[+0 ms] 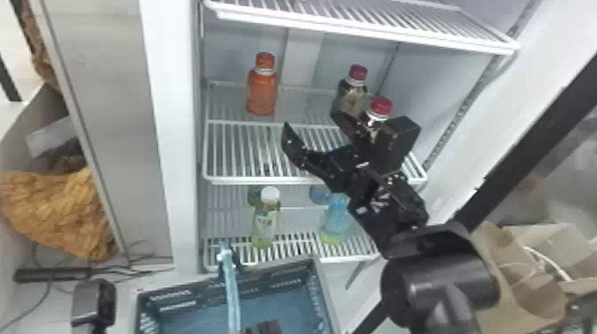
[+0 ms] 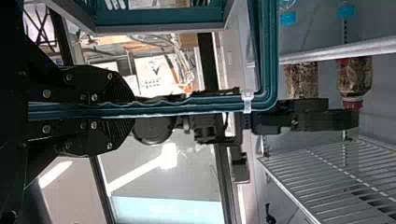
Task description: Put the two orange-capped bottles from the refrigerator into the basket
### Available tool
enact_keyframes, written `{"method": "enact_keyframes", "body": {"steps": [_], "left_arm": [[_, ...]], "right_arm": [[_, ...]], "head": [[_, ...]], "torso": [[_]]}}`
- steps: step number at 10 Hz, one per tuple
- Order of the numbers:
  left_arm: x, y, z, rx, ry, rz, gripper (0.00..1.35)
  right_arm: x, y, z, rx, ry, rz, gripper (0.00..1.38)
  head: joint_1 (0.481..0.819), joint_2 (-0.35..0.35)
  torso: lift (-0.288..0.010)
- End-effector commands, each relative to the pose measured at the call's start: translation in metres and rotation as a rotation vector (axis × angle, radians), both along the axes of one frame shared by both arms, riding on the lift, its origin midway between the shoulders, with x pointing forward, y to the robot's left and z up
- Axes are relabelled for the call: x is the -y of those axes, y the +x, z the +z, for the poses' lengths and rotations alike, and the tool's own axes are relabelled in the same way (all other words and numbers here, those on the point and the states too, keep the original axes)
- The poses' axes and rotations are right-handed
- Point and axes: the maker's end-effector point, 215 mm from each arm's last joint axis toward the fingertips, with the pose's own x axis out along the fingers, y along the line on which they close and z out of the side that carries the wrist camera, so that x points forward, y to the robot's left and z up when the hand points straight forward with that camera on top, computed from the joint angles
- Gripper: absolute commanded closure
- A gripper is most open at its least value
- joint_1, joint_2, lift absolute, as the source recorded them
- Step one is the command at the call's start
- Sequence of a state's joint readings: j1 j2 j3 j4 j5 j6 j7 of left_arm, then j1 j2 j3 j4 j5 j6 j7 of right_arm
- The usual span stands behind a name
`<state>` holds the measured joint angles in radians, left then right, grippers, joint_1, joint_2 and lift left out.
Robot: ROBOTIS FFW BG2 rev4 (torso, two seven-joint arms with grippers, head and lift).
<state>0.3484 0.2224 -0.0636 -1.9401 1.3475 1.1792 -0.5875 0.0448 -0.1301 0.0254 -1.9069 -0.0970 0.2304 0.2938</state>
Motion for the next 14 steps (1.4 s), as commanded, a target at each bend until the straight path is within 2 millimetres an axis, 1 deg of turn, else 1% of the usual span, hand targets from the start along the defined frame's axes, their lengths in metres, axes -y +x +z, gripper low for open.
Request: {"method": "enact_keyframes", "body": {"steps": [1, 2, 3, 4, 7, 8, 9, 11, 12, 14], "left_arm": [[0.0, 0.001, 0.0, 0.003, 0.001, 0.0, 1.21], [0.001, 0.001, 0.002, 0.007, -0.002, -0.003, 1.21], [0.002, 0.001, 0.002, 0.008, -0.001, -0.007, 1.21], [0.002, 0.001, 0.002, 0.008, -0.001, -0.007, 1.21], [0.004, 0.002, 0.003, 0.011, -0.001, -0.012, 1.21], [0.005, 0.001, 0.003, 0.011, -0.002, -0.015, 1.21], [0.006, 0.001, 0.003, 0.013, -0.001, -0.017, 1.21], [0.007, 0.002, 0.004, 0.014, -0.002, -0.021, 1.21], [0.006, 0.002, 0.002, 0.012, 0.0, -0.021, 1.21], [0.008, 0.001, 0.002, 0.01, 0.0, -0.025, 1.21]], "right_arm": [[-0.007, 0.021, -0.014, -0.001, -0.004, -0.007, 0.03], [-0.009, 0.034, -0.017, 0.009, 0.007, -0.014, 0.03], [-0.011, 0.046, -0.015, 0.024, 0.008, -0.017, 0.03], [-0.016, 0.053, -0.016, 0.026, 0.024, -0.019, 0.03], [-0.037, 0.077, -0.01, 0.031, 0.054, 0.004, 0.03], [-0.041, 0.082, -0.01, 0.031, 0.059, 0.003, 0.03], [-0.044, 0.09, -0.009, 0.032, 0.053, -0.003, 0.03], [-0.05, 0.103, -0.015, 0.016, 0.049, -0.002, 0.02], [-0.051, 0.109, -0.015, 0.018, 0.039, -0.004, 0.02], [-0.05, 0.123, -0.004, 0.033, 0.03, -0.008, 0.01]], "head": [[0.695, -0.264], [0.695, -0.256], [0.695, -0.249], [0.695, -0.244], [0.695, -0.221], [0.695, -0.208], [0.695, -0.2], [0.695, -0.189], [0.695, -0.186], [0.695, -0.18]], "torso": [[-0.04], [-0.04], [-0.04], [-0.04], [-0.04], [-0.04], [-0.04], [-0.04], [-0.04], [-0.04]]}}
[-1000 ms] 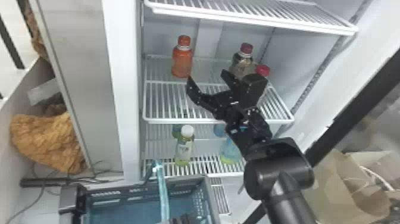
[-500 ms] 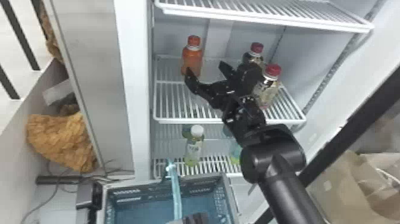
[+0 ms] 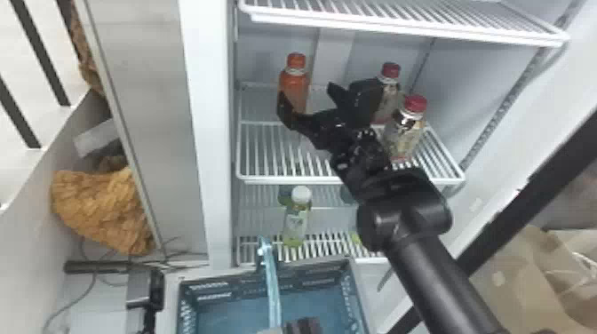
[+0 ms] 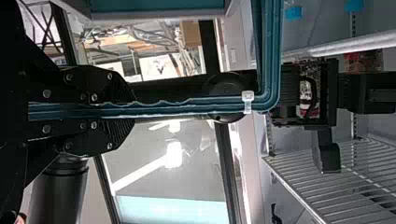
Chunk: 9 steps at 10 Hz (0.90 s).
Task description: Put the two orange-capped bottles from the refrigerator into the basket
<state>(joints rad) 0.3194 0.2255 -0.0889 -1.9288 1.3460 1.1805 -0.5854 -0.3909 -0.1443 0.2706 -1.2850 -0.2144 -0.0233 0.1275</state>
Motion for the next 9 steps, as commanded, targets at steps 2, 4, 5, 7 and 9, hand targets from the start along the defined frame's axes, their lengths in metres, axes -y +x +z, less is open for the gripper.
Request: {"method": "enact_keyframes", "body": {"steps": [2, 4, 5, 7, 9], "left_arm": [[0.002, 0.0, 0.0, 0.0, -0.003, -0.008, 1.21], [0.003, 0.0, 0.001, 0.002, -0.002, -0.01, 1.21], [0.004, 0.0, 0.001, 0.003, -0.003, -0.013, 1.21], [0.006, 0.001, 0.002, 0.007, -0.004, -0.02, 1.21], [0.007, 0.004, 0.003, 0.01, -0.006, -0.018, 1.21]], "right_arm": [[-0.011, 0.013, 0.012, 0.013, -0.006, 0.023, 0.01], [-0.012, 0.022, 0.011, 0.006, -0.026, 0.024, 0.01], [-0.009, 0.028, 0.008, -0.002, -0.036, 0.019, 0.01], [-0.015, 0.035, 0.003, -0.017, -0.063, 0.034, 0.01], [-0.019, 0.037, 0.004, -0.021, -0.048, 0.041, 0.15]], "head": [[0.695, -0.176], [0.695, -0.165], [0.695, -0.164], [0.695, -0.167], [0.695, -0.162]], "torso": [[-0.04], [-0.04], [-0.04], [-0.04], [-0.04]]}}
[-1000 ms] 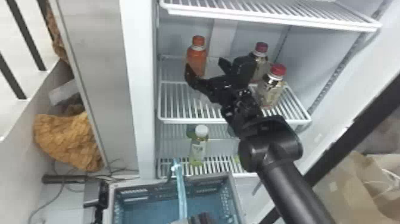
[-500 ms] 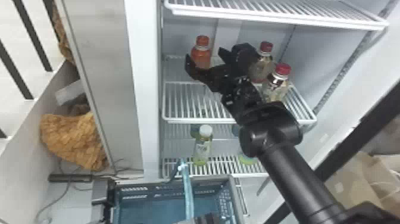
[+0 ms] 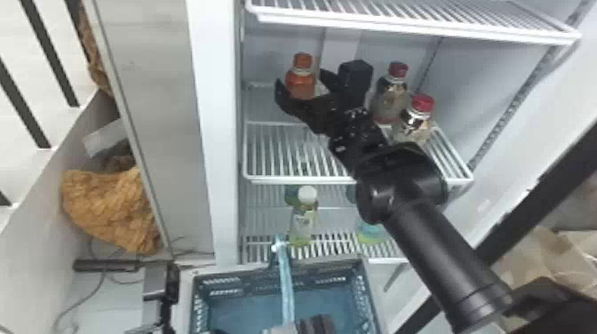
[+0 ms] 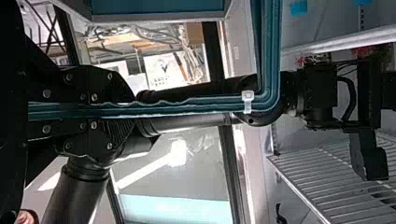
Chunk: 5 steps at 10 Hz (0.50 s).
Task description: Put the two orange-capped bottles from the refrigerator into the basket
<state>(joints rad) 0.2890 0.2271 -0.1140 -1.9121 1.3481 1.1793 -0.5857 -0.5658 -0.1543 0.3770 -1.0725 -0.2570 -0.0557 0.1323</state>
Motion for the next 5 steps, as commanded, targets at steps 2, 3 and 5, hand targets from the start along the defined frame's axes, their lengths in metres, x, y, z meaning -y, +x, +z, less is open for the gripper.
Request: {"method": "enact_keyframes", "body": {"steps": [2, 3, 5], "left_arm": [[0.0, 0.001, 0.001, 0.001, -0.002, 0.002, 1.21], [0.0, 0.0, 0.001, -0.002, -0.005, 0.0, 1.21], [-0.001, -0.001, 0.0, -0.007, -0.005, 0.004, 1.21]], "right_arm": [[-0.004, 0.002, -0.012, -0.038, 0.0, 0.008, 0.86], [-0.003, 0.001, -0.015, -0.045, 0.012, 0.007, 0.9], [-0.005, -0.005, -0.017, -0.046, 0.029, 0.01, 0.9]], "head": [[0.695, -0.158], [0.695, -0.156], [0.695, -0.155]], "torso": [[-0.04], [-0.04], [-0.04]]}}
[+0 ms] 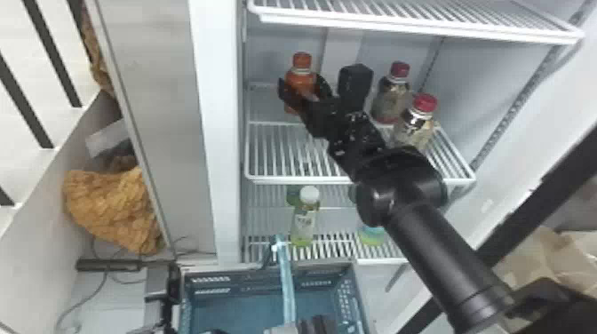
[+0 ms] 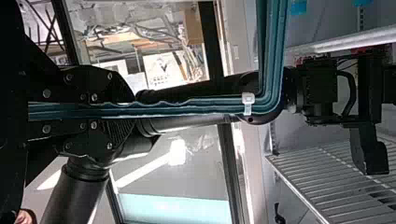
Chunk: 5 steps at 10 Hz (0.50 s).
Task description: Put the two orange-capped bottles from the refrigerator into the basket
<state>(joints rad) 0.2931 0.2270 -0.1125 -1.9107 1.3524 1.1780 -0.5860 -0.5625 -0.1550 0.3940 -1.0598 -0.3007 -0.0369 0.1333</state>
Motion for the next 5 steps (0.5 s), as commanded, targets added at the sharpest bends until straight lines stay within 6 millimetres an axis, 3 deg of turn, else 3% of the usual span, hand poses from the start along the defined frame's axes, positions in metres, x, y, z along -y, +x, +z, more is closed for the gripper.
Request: {"method": "enact_keyframes", "body": {"steps": [1, 5], "left_arm": [[0.0, -0.002, -0.001, -0.006, -0.003, 0.0, 1.21], [-0.004, -0.001, -0.001, -0.012, -0.01, 0.011, 1.21]], "right_arm": [[0.001, -0.006, 0.003, 0.011, 0.017, -0.001, 0.9], [0.007, -0.052, 0.036, 0.092, 0.076, 0.009, 0.9]], "head": [[0.695, -0.155], [0.695, -0.158]], "torso": [[-0.04], [-0.04]]}}
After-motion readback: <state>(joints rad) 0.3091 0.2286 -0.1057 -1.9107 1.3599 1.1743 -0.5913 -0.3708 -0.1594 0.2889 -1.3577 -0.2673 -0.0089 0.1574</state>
